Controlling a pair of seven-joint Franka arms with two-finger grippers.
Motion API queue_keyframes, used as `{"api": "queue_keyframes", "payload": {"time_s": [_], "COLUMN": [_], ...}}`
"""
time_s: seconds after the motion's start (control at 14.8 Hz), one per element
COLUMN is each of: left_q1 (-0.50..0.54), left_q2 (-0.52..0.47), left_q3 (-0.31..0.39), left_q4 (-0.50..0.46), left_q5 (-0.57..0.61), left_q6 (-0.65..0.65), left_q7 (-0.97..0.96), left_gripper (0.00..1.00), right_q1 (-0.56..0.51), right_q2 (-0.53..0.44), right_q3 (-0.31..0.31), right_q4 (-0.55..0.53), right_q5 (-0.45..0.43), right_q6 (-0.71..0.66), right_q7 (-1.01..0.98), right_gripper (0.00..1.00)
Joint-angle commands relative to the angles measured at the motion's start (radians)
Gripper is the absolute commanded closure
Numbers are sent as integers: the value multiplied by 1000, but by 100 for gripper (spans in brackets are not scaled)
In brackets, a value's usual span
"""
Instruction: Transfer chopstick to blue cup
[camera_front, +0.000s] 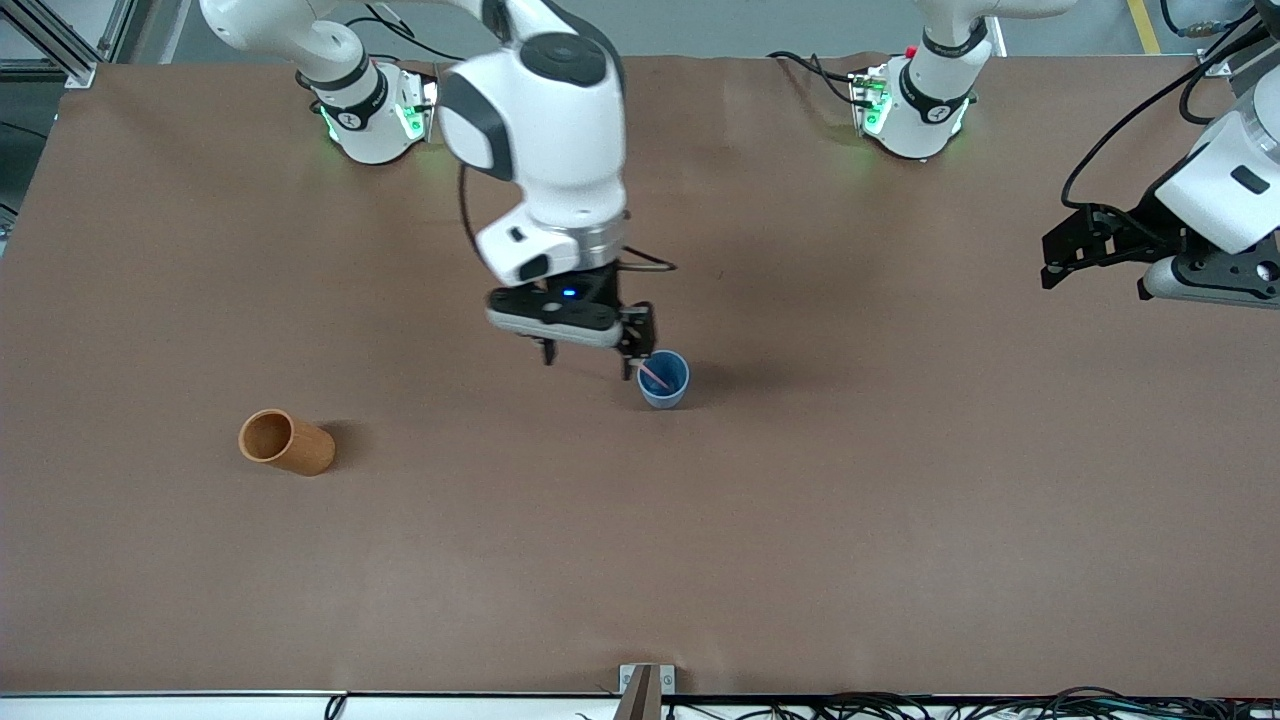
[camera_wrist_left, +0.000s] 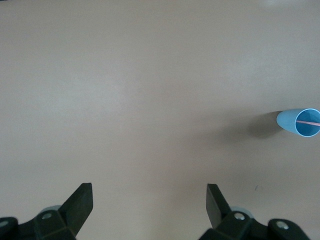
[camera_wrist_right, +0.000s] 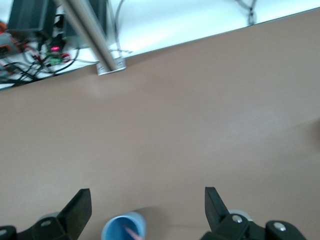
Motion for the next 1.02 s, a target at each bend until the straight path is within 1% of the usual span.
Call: {"api": "queue_keyframes", "payload": {"time_s": [0.0,0.34,0.54,0.68,0.81,0.95], "left_q1": [10,17,20,20,19,20], "left_q2": [3,-1,-1,-1,-1,0], "left_q3": [-4,-8,-10,-13,-13,-11], "left_q4": [23,21,21,21,21,21], "left_q5": [-15,-13,-12,-13,-13,-12], "left_q6": [-15,-15,-15,-15,-15,-15], "left_q7": [21,22,24,24,24,24], "left_gripper": [0,0,0,0,0,0], "right_q1": [-115,-308,-411,-465,-540,-589], "right_q2": [-125,-312,-414,-484,-527,-533], "right_q3": [17,19,17,15,15,14], "right_q4": [-57,-226,-328,-393,-435,-438], "right_q5": [90,100,144,147,151,151], "right_q6": [-107,-149,-198,-224,-249,-256], "right_q7": [-164,-388,-515,-581,-646,-687], "right_gripper": [0,0,0,0,0,0]}}
